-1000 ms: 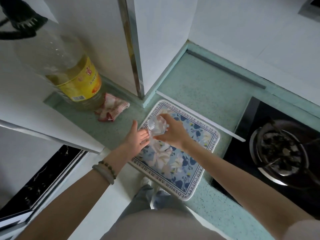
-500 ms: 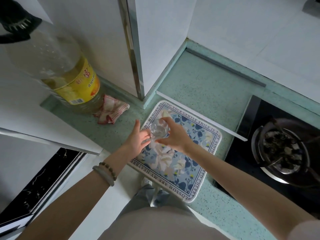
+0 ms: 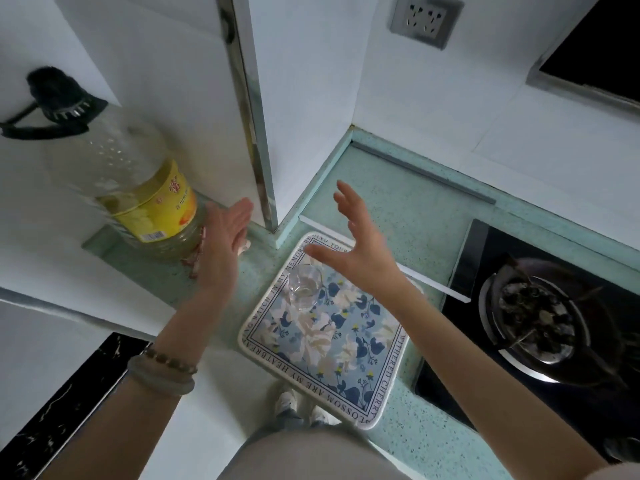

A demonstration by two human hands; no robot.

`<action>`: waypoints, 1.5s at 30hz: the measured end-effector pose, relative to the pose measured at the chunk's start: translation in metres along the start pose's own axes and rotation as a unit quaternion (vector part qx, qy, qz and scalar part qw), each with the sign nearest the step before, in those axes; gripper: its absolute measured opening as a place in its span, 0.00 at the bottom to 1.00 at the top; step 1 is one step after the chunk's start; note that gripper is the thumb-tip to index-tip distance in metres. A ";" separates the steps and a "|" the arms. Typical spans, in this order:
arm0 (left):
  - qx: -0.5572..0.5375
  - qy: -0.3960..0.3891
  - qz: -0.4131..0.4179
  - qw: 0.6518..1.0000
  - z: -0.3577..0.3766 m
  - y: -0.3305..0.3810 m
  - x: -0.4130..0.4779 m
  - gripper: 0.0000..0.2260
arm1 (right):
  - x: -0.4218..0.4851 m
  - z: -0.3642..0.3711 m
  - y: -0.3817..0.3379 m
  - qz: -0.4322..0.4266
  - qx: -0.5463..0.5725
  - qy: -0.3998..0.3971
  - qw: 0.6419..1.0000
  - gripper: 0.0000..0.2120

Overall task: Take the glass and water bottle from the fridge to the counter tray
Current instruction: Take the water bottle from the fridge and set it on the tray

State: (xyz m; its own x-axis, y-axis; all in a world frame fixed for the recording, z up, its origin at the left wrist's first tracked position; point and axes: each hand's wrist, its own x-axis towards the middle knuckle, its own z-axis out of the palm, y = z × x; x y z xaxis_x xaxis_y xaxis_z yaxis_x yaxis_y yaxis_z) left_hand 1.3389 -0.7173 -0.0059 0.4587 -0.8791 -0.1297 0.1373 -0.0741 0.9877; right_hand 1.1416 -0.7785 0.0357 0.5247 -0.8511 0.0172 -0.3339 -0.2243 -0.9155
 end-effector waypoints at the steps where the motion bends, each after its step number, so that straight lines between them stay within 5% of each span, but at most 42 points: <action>1: 0.000 -0.005 0.032 0.999 0.002 0.014 -0.003 0.35 | -0.002 -0.007 -0.006 -0.005 0.018 0.015 1.000 0.47; 6: 0.035 -0.062 0.169 0.983 0.028 0.076 -0.023 0.30 | -0.022 -0.047 -0.030 -0.045 0.089 0.089 0.991 0.49; 10: 0.064 -0.118 0.257 0.957 0.047 0.097 -0.045 0.38 | -0.044 -0.083 -0.041 -0.072 0.102 0.142 0.982 0.48; 16: 0.039 -0.195 0.278 0.940 0.077 0.103 -0.052 0.48 | -0.081 -0.115 -0.044 -0.090 0.089 0.222 0.967 0.48; 26: 0.047 -0.389 0.263 0.881 0.115 0.107 -0.045 0.50 | -0.140 -0.113 -0.052 -0.055 0.053 0.381 0.922 0.44; 39: 0.006 -0.602 0.232 0.764 0.185 0.093 -0.094 0.49 | -0.265 -0.079 -0.054 0.044 0.004 0.592 0.805 0.43; 45: -0.009 -0.695 0.211 0.687 0.244 0.075 -0.161 0.48 | -0.349 -0.077 -0.051 0.079 -0.013 0.699 0.710 0.43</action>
State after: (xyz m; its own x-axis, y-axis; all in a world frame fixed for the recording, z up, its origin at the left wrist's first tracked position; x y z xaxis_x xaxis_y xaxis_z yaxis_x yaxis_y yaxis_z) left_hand 1.0610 -0.6968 0.1105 -0.8191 -0.4223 0.3881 0.2657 0.3203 0.9093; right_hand 0.9154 -0.5066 0.1070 -0.8058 -0.5020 0.3142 -0.3256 -0.0677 -0.9431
